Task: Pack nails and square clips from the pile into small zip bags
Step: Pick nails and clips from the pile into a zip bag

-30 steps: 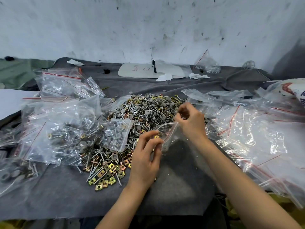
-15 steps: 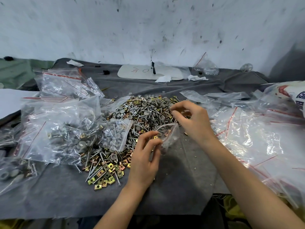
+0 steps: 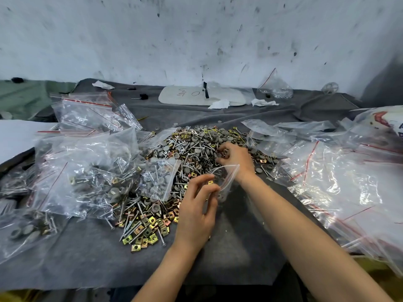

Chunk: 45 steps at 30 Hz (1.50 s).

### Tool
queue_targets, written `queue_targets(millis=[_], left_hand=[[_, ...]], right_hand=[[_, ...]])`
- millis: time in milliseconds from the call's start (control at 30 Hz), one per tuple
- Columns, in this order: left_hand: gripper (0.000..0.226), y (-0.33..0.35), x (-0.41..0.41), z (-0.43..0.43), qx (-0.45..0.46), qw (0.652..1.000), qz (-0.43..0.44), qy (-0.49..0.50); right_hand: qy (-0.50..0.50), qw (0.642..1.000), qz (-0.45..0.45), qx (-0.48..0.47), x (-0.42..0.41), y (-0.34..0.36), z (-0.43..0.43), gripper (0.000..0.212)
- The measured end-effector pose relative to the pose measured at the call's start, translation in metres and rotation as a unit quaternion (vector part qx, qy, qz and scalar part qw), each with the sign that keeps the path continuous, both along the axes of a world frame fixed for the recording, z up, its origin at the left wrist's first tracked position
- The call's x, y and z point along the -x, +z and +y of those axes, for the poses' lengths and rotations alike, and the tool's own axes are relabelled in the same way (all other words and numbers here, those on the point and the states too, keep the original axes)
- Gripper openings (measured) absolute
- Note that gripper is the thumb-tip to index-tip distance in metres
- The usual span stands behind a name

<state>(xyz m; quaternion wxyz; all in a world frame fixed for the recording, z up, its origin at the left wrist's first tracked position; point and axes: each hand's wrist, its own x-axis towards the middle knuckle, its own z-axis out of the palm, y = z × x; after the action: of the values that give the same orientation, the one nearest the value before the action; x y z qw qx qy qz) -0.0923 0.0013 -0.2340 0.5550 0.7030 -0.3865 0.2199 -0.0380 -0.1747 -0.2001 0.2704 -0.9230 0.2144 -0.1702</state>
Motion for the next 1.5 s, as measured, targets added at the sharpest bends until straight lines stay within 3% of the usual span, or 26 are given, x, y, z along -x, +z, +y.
queue_targets(millis=[133, 200, 333, 400, 500, 600, 700, 800, 867, 1000, 1100, 1433, 1500], left_hand=[[0.013, -0.001, 0.0, 0.0, -0.001, 1.0, 0.0, 0.001], [0.015, -0.001, 0.001, 0.0, -0.005, 1.0, 0.002, 0.004], [0.015, -0.001, 0.001, 0.001, -0.011, 1.0, 0.001, 0.004], [0.014, -0.002, 0.0, 0.0, -0.007, 1.0, 0.0, 0.0], [0.013, -0.001, -0.001, -0.001, 0.005, 1.0, -0.003, 0.002], [0.013, -0.003, -0.001, -0.002, 0.006, 1.0, -0.006, 0.004], [0.012, -0.003, -0.001, -0.001, 0.01, 1.0, -0.003, 0.001], [0.009, -0.001, 0.0, -0.001, 0.014, 1.0, -0.001, 0.001], [0.011, -0.002, -0.001, -0.001, 0.007, 1.0, 0.001, -0.001], [0.018, -0.003, -0.003, -0.002, -0.031, 0.999, 0.006, 0.001], [0.019, -0.003, -0.003, -0.003, -0.038, 0.999, 0.018, 0.004], [0.01, -0.005, -0.006, -0.003, -0.054, 0.998, 0.032, 0.022], [0.011, -0.005, -0.005, -0.002, -0.054, 0.998, 0.029, 0.018]], right_hand=[[0.012, 0.998, -0.006, 0.063, 0.003, -0.001, -0.001, 0.014], [0.008, 0.999, -0.019, 0.05, 0.005, 0.0, 0.0, 0.012], [0.034, 0.974, -0.124, -0.185, 0.022, 0.034, 0.002, 0.009], [0.117, 0.957, -0.149, -0.219, 0.041, 0.06, 0.004, 0.007], [0.24, 0.959, -0.074, -0.129, 0.069, 0.086, 0.009, 0.011], [0.261, 0.965, 0.018, -0.014, 0.082, 0.087, 0.014, 0.03], [0.226, 0.972, -0.034, -0.06, 0.081, 0.084, 0.016, 0.044], [0.137, 0.981, -0.104, -0.092, 0.067, 0.077, 0.009, 0.019], [0.134, 0.985, -0.085, -0.067, 0.054, 0.071, 0.009, 0.004], [0.174, 0.983, 0.043, 0.029, 0.022, 0.049, 0.023, 0.008], [0.171, 0.978, 0.092, 0.074, 0.005, 0.033, 0.028, 0.017], [0.16, 0.962, 0.036, 0.22, -0.004, 0.003, 0.036, 0.024], [0.155, 0.967, 0.018, 0.202, 0.002, 0.006, 0.035, 0.022]])
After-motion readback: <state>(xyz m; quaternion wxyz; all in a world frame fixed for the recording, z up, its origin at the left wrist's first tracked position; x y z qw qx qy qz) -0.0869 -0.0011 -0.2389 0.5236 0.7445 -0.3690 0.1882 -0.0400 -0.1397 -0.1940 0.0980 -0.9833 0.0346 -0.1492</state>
